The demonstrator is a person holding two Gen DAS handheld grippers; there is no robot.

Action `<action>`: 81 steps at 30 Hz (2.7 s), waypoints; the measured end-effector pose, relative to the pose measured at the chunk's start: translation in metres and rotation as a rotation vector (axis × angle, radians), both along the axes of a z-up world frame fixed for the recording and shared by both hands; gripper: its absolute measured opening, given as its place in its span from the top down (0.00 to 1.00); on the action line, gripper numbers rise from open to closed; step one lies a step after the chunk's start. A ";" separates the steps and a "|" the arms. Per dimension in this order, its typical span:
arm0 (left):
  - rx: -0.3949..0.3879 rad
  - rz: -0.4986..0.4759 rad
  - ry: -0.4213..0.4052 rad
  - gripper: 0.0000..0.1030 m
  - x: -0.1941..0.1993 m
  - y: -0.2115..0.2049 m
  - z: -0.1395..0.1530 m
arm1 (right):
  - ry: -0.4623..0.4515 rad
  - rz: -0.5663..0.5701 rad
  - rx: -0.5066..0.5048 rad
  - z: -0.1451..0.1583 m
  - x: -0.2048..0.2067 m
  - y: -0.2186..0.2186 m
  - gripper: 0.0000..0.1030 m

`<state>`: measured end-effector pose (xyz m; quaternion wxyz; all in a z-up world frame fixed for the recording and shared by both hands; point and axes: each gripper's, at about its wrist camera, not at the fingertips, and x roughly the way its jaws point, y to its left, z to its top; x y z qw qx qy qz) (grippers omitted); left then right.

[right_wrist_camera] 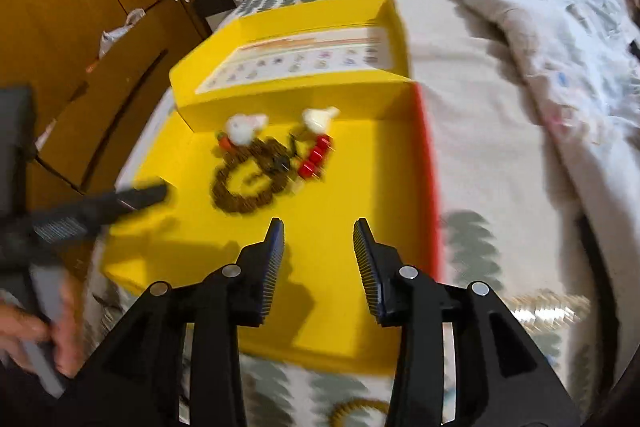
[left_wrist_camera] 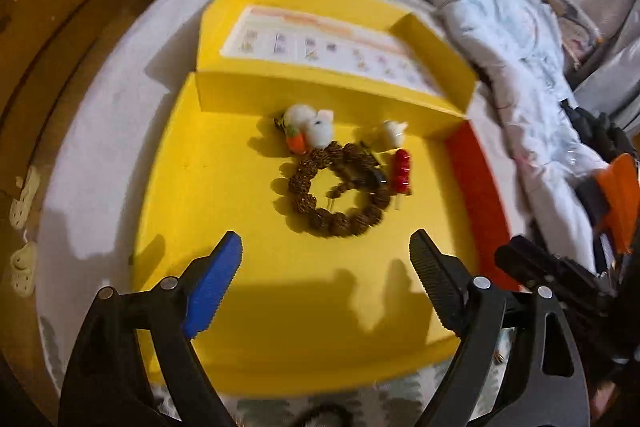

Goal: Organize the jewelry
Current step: 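Grasp the brown bead bracelet with the left tool while the right grasps the red bead hairpin, then carry the bracelet and red bead hairpin out and release them on the bedspread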

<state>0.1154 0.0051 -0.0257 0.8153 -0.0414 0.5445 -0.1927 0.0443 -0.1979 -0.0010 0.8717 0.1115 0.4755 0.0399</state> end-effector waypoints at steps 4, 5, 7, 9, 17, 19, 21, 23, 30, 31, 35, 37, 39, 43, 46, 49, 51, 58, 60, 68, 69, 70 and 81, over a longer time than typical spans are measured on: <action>0.085 0.006 0.046 0.18 0.019 -0.011 -0.023 | 0.004 -0.012 -0.003 -0.002 0.029 0.009 0.54; 0.099 0.003 0.053 0.18 0.022 -0.013 -0.027 | 0.008 -0.019 -0.007 -0.003 0.034 0.009 0.53; 0.140 -0.002 0.059 0.18 0.030 -0.018 -0.033 | 0.029 -0.039 -0.014 -0.012 0.048 0.008 0.53; 0.161 0.002 0.064 0.18 0.034 -0.020 -0.036 | 0.060 -0.052 -0.010 -0.024 0.061 0.005 0.53; 0.199 0.021 0.095 0.18 0.049 -0.022 -0.050 | 0.135 -0.060 -0.049 -0.047 0.092 -0.002 0.53; 0.208 0.019 0.105 0.18 0.051 -0.023 -0.054 | 0.150 -0.038 -0.053 -0.050 0.100 0.002 0.53; 0.217 0.016 0.106 0.18 0.052 -0.024 -0.057 | 0.158 -0.025 -0.068 -0.054 0.106 0.008 0.53; 0.238 0.018 0.110 0.18 0.053 -0.023 -0.062 | 0.181 -0.027 -0.115 -0.060 0.112 0.013 0.53; 0.268 0.024 0.098 0.18 0.057 -0.025 -0.071 | 0.215 -0.036 -0.182 -0.080 0.126 0.019 0.53; 0.268 0.024 0.096 0.18 0.057 -0.025 -0.072 | 0.217 -0.035 -0.190 -0.081 0.127 0.020 0.54; 0.268 0.009 0.088 0.24 0.055 -0.026 -0.071 | 0.224 -0.032 -0.222 -0.085 0.128 0.022 0.63; 0.264 0.000 0.081 0.32 0.050 -0.030 -0.067 | 0.227 -0.012 -0.240 -0.084 0.128 0.026 0.73; 0.263 0.002 0.083 0.41 0.050 -0.034 -0.065 | 0.227 0.002 -0.258 -0.084 0.127 0.030 0.77; 0.258 0.001 0.088 0.51 0.050 -0.034 -0.060 | 0.231 0.011 -0.277 -0.084 0.127 0.036 0.78; 0.255 0.006 0.087 0.65 0.049 -0.029 -0.058 | 0.237 0.022 -0.287 -0.084 0.125 0.038 0.78; 0.235 0.018 0.093 0.80 0.052 -0.021 -0.056 | 0.248 0.026 -0.285 -0.083 0.124 0.037 0.78; 0.210 0.020 0.103 0.80 0.053 -0.016 -0.056 | 0.255 0.025 -0.277 -0.083 0.123 0.034 0.78; 0.120 0.031 0.160 0.80 0.054 0.002 -0.055 | 0.255 0.013 -0.228 -0.073 0.118 0.019 0.78; 0.106 0.037 0.161 0.80 0.053 0.006 -0.052 | 0.243 0.011 -0.218 -0.066 0.115 0.017 0.78; 0.044 0.037 0.121 0.80 0.041 0.014 -0.018 | 0.190 -0.006 -0.185 -0.031 0.100 0.010 0.78; 0.038 0.034 0.108 0.80 0.040 0.014 -0.011 | 0.187 -0.008 -0.188 -0.027 0.098 0.010 0.78; 0.031 0.034 0.101 0.80 0.037 0.013 -0.007 | 0.179 -0.010 -0.182 -0.021 0.095 0.009 0.78; -0.028 -0.005 0.038 0.80 0.019 0.001 0.036 | 0.124 -0.033 -0.174 0.026 0.062 0.004 0.78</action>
